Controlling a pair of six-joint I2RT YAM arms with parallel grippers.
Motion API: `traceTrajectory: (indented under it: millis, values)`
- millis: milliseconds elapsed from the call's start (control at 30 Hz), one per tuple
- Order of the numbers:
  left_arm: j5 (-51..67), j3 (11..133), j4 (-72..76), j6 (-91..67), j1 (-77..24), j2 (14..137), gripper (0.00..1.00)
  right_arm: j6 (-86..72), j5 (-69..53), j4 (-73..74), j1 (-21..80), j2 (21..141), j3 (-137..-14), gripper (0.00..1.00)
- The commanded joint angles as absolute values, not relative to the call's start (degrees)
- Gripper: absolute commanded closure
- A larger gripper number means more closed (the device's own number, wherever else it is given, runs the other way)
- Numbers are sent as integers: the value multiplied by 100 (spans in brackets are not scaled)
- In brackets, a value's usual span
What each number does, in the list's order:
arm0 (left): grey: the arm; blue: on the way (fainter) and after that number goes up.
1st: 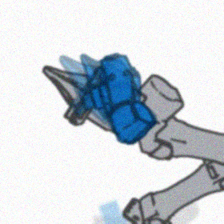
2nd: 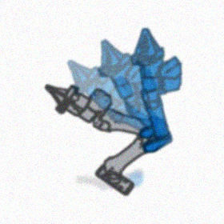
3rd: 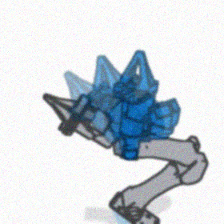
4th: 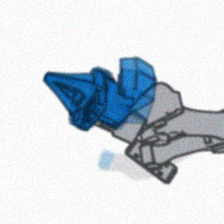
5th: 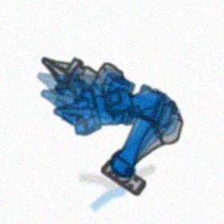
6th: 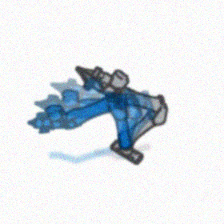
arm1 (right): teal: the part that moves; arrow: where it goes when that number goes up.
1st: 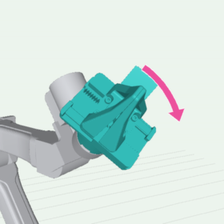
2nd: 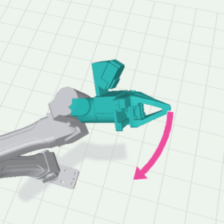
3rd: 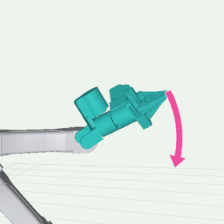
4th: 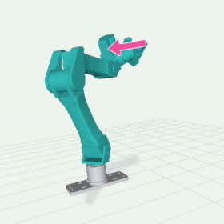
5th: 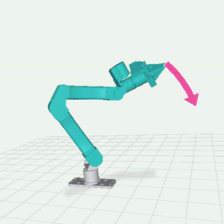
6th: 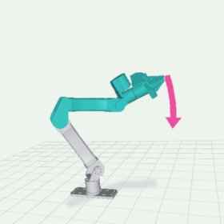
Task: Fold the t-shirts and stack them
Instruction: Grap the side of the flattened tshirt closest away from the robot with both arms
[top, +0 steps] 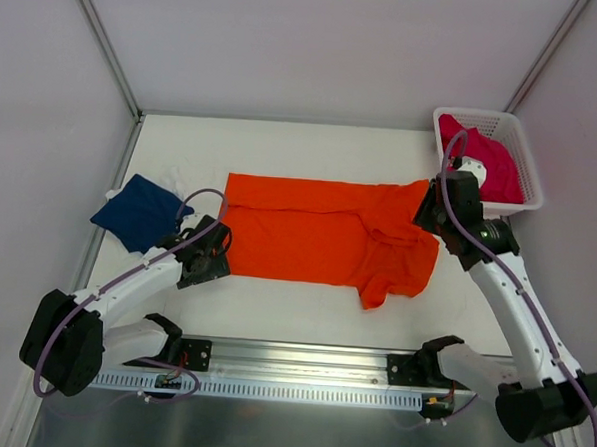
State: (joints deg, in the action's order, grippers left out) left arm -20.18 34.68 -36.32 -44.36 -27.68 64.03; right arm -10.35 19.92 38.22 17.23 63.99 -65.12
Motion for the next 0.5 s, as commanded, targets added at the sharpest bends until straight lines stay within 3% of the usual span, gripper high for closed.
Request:
traceTrajectory:
  millis: [0, 267, 467]
  values:
    - [-1881, 3235, -3183, -4570, -2769, 6170, 25, -1230, 2293, 4428, 2108, 5732, -6293, 56]
    - [-1661, 2786, -1961, -4289, -2760, 5959, 29, -1863, 2786, 4983, 3207, 4335, -5582, 57]
    - [-1775, 2733, -1582, -4218, -2716, 6169, 30, -2214, 3111, 5299, 3770, 4149, -5370, 57]
